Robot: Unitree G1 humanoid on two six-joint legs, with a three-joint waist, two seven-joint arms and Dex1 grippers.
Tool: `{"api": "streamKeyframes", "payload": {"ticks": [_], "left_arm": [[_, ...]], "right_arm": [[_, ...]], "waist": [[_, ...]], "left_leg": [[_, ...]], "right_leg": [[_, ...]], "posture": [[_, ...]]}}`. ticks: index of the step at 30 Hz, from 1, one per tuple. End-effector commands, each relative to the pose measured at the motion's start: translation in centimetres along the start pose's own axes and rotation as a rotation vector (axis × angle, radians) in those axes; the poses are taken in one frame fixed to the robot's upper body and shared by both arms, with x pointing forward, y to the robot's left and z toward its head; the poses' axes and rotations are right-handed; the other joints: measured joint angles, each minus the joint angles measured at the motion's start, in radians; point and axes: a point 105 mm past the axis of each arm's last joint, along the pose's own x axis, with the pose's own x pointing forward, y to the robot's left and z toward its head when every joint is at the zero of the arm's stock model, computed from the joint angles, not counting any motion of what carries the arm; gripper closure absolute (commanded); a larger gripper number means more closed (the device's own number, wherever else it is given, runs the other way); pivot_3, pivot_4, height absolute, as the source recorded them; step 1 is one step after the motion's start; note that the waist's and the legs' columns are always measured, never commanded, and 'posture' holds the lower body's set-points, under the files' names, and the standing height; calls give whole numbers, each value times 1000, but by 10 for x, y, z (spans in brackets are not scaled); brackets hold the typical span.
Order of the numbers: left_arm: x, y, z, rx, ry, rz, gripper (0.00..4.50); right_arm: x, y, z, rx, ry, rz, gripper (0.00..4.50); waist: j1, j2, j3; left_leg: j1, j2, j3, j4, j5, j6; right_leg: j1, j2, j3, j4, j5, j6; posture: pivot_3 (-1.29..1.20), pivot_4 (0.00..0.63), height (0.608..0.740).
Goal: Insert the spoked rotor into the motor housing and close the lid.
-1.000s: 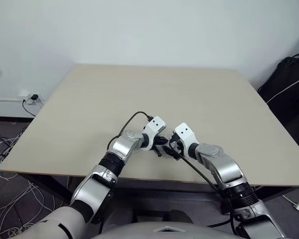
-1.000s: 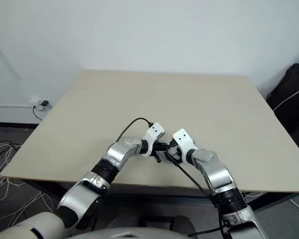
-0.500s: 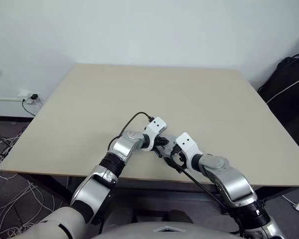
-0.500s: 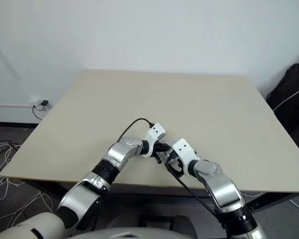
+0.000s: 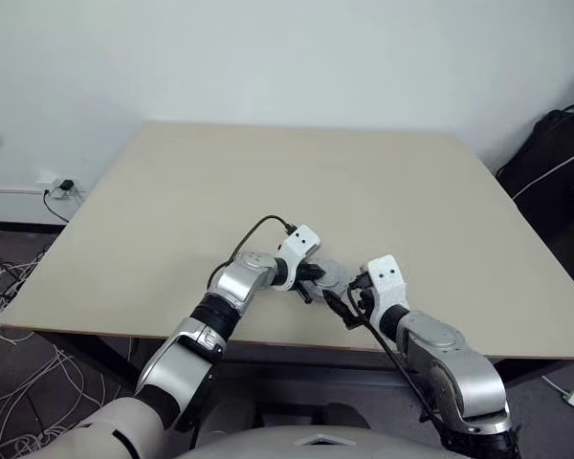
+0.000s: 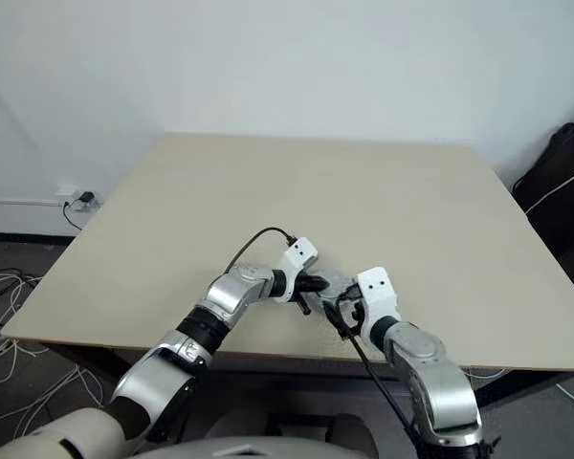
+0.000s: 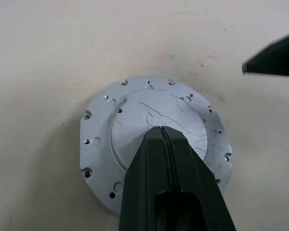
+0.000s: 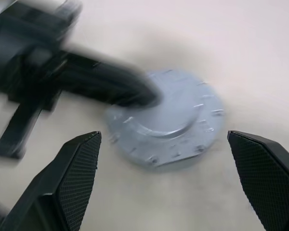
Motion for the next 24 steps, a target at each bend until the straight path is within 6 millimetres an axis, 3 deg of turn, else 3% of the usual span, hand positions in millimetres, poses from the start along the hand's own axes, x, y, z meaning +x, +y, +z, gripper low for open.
{"api": "streamKeyframes", "payload": {"ticks": [1,4,7,24], "left_arm": [[0,0,-7,7,33,1,4500],[0,0,-7,7,31,6,4500],[0,1,-7,7,31,7,4500],[-2,2,-7,-1,25,13,4500]], "right_arm": [[2,-20,9,131,-67,-139,26],[8,-35,3,274,-68,-259,26],[14,-35,-3,400,-47,-267,26],[43,6,-9,607,39,16,26]], "waist": [[-1,0,0],[-2,1,-1],[-2,3,0],[-14,5,0]], "left_leg": [[0,0,0,0,0,0],[0,0,0,0,0,0],[0,0,0,-1,0,0],[0,-1,0,-3,0,0]], "right_leg": [[0,0,0,0,0,1],[-1,0,0,0,1,2],[-1,0,0,0,2,3],[-2,0,1,1,2,2]], "posture": [[0,0,740],[0,0,740],[0,0,740],[0,0,740]]}}
